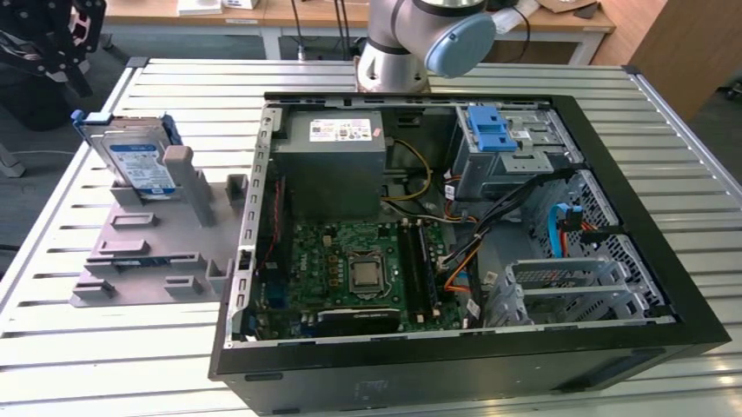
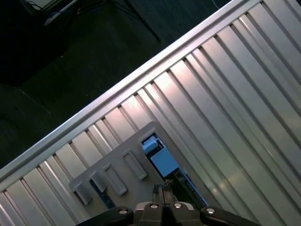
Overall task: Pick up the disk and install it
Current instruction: 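Pick up the disk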
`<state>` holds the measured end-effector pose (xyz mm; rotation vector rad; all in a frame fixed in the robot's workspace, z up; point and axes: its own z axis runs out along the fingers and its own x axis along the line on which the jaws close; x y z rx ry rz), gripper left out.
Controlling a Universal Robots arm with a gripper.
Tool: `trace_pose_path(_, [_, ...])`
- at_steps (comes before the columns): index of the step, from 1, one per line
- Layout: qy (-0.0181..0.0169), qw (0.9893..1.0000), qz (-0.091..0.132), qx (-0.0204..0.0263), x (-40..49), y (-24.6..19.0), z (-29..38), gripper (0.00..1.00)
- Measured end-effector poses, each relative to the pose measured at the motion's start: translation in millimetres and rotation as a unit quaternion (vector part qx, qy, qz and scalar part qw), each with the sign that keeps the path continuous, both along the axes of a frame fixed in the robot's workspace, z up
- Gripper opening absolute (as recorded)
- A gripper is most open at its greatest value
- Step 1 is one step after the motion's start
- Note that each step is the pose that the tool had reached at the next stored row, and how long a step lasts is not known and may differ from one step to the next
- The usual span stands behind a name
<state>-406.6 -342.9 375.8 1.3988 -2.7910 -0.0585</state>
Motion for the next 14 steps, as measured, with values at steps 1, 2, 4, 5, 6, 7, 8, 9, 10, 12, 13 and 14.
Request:
trace_pose_path(1, [0.0,1.0,0.008,0.0,0.0,0.0,0.0,0.11])
trace_pose_path(2, [0.0,0.9999,0.016,0.0,0.0,0.0,0.0,0.11])
trace_pose_path(4, [0.0,0.9995,0.031,0.0,0.0,0.0,0.0,0.11])
trace_pose_path(5, [0.0,0.9992,0.039,0.0,0.0,0.0,0.0,0.11])
trace_pose_path(6, [0.0,0.9989,0.047,0.0,0.0,0.0,0.0,0.11])
trace_pose_path(7, [0.0,0.9985,0.055,0.0,0.0,0.0,-0.1,0.11])
trace_pose_path(8, [0.0,0.998,0.063,0.0,0.0,0.0,-0.1,0.11])
trace_pose_path(9, [-0.0001,0.9975,0.07,0.0,0.0,0.0,-0.1,0.11])
trace_pose_path(10, [-0.0001,0.997,0.078,0.0,0.0,0.0,-0.1,0.11])
trace_pose_path(12, [-0.0004,0.9958,0.092,0.0,0.0,0.0,-0.1,0.11])
trace_pose_path(13, [-0.0008,0.9953,0.096,-0.0001,0.0,0.0,-0.2,0.11])
trace_pose_path(14, [-0.0013,0.9949,0.1,-0.0001,0.0,0.0,-0.2,0.11])
